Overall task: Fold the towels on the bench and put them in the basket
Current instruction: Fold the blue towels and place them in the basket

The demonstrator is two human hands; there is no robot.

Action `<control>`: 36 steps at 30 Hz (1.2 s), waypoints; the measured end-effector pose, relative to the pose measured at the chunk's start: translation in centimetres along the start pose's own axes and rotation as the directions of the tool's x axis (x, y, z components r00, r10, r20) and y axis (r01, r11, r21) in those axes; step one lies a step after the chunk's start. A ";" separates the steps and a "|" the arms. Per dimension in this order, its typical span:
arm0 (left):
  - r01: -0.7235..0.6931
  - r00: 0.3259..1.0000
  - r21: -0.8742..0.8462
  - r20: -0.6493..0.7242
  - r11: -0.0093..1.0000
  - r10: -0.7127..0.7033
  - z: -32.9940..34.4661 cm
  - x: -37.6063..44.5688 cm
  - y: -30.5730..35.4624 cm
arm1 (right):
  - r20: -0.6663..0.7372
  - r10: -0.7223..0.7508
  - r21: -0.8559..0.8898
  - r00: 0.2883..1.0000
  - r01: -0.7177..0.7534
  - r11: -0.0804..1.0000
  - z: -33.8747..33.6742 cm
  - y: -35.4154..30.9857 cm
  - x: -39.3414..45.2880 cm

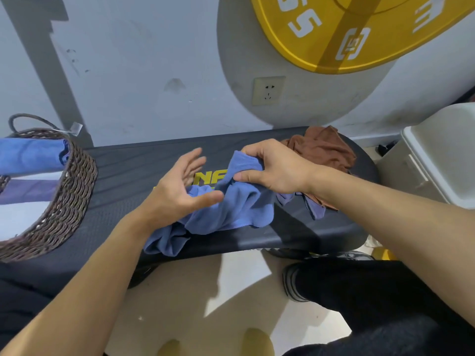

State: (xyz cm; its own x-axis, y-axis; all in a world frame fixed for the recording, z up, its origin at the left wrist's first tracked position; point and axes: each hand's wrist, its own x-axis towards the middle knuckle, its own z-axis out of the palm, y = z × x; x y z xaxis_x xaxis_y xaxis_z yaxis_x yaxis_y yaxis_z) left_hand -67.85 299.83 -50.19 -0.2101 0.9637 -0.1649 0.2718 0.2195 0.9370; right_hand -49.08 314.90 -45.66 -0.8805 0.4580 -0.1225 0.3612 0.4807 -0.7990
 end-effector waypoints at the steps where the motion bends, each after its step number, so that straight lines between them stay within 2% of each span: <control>1: -0.036 0.997 -0.045 0.070 0.998 0.040 0.5 0.1 0.8 | 0.028 -0.027 0.018 0.999 0.026 0.999 0.4 -0.3 0.1; 4: -0.026 0.987 -0.079 0.153 0.997 0.038 1.8 0.5 2.9 | 0.054 0.018 0.168 0.998 -0.027 0.985 0.6 -0.8 0.2; 7: -0.051 0.996 0.107 0.077 0.993 0.043 1.8 0.5 3.4 | 0.109 0.133 0.246 0.985 -0.156 0.957 -0.6 0.1 0.0; 9: -0.068 0.997 0.154 0.033 0.986 0.064 1.2 0.3 2.9 | 0.195 0.171 0.199 0.966 -0.210 0.957 -1.3 1.1 -0.1; 11: -0.055 0.998 0.124 0.019 0.991 0.053 0.6 -0.1 2.3 | 0.307 0.223 0.108 0.925 -0.267 0.958 -1.2 2.0 0.1; 13: 0.006 1.000 0.121 0.010 0.993 -0.008 -0.1 -0.3 1.6 | 0.391 0.291 0.025 0.873 -0.326 0.945 -1.0 2.7 0.6; 15: 0.060 0.997 0.152 0.038 0.987 -0.067 -0.9 -0.2 1.0 | 0.409 0.365 -0.049 0.836 -0.380 0.924 -0.7 3.1 1.3; 18: 0.103 0.989 0.128 0.094 0.986 -0.115 -2.1 0.0 0.3 | 0.402 0.428 -0.112 0.810 -0.421 0.900 -0.2 3.4 2.4; 20: 0.093 0.992 0.105 0.073 0.990 -0.101 -3.1 0.2 -0.3 | 0.382 0.421 -0.052 0.823 -0.436 0.899 0.0 3.6 2.9; 23: 0.025 1.000 0.092 -0.018 0.995 -0.024 -4.8 0.6 -1.7 | 0.262 0.415 0.187 0.872 -0.467 0.864 0.0 4.2 3.9; 26: 0.005 0.991 0.216 -0.134 0.976 0.025 -6.8 1.4 -3.6 | 0.136 0.465 0.405 0.875 -0.477 0.780 0.4 4.8 5.2; 28: 0.046 0.982 0.281 -0.187 0.959 0.008 -8.3 2.0 -5.3 | 0.073 0.521 0.491 0.850 -0.486 0.723 0.9 5.4 6.1; 31: 0.142 0.966 0.355 -0.255 0.924 -0.051 -9.5 3.2 -7.3 | 0.092 0.600 0.551 0.794 -0.543 0.634 1.3 6.0 7.7; 33: 0.220 0.947 0.347 -0.300 0.912 -0.114 -10.1 4.2 -8.0 | 0.102 0.638 0.564 0.763 -0.573 0.595 1.5 6.1 8.7; 36: 0.302 0.942 0.342 -0.248 0.890 -0.225 -12.0 5.9 -8.1 | 0.055 0.666 0.660 0.744 -0.528 0.535 1.7 6.2 10.6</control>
State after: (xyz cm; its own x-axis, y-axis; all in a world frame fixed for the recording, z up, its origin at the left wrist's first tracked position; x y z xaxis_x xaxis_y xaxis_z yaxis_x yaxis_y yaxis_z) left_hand -82.54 301.94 -55.03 -0.4922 0.8209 -0.2896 0.4993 0.5388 0.6786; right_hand -56.74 321.47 -52.88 -0.4308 0.6201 -0.6556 0.4552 -0.4780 -0.7512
